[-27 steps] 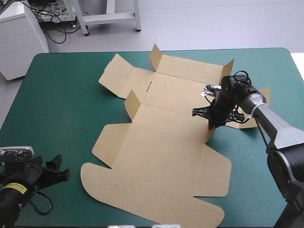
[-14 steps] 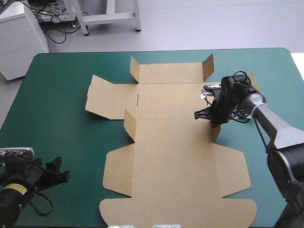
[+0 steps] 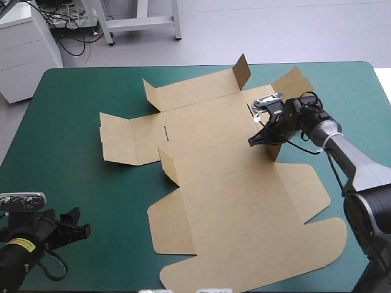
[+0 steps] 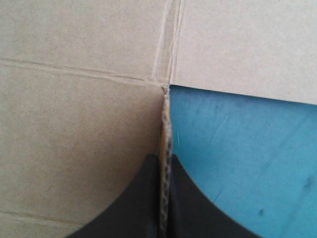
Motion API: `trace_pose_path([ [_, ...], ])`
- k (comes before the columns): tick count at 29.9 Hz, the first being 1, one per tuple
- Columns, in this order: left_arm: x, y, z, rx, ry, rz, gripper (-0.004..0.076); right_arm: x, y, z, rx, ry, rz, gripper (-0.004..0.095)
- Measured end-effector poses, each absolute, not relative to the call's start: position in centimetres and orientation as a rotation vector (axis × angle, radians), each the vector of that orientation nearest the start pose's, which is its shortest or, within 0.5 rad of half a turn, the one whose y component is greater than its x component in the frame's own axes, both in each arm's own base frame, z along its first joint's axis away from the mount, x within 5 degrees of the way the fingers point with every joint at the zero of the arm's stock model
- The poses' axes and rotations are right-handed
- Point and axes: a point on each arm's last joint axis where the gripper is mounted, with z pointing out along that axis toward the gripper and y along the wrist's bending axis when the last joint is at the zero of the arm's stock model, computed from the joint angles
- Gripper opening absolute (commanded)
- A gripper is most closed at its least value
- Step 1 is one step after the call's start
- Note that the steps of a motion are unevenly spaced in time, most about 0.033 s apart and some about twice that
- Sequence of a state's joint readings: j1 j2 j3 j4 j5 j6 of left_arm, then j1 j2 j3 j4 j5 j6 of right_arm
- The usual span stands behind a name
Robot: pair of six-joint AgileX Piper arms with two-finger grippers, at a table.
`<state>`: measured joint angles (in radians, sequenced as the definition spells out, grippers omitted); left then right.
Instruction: Fold the box
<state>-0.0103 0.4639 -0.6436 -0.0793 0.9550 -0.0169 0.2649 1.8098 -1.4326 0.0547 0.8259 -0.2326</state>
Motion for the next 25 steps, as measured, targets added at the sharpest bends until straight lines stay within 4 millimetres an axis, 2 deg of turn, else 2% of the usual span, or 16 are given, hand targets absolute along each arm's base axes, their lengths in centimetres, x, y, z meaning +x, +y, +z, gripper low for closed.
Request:
trace_pose_path([
  [8, 6.8, -0.7, 31.3, -0.023, 2.295, -0.120, 0.0397, 37.8, 10.4, 25.7, -0.896, 2.514, -0.030, -0.0023],
  [19, 5.9, -0.7, 34.4, -0.014, 2.240, -0.119, 0.0397, 37.8, 10.3, 25.6, -1.321, 2.338, -0.147, -0.0023],
  [25, 5.6, -0.7, 34.7, -0.011, 2.251, -0.119, 0.0397, 38.1, 10.5, 25.8, -1.483, 2.191, -0.201, -0.0023],
])
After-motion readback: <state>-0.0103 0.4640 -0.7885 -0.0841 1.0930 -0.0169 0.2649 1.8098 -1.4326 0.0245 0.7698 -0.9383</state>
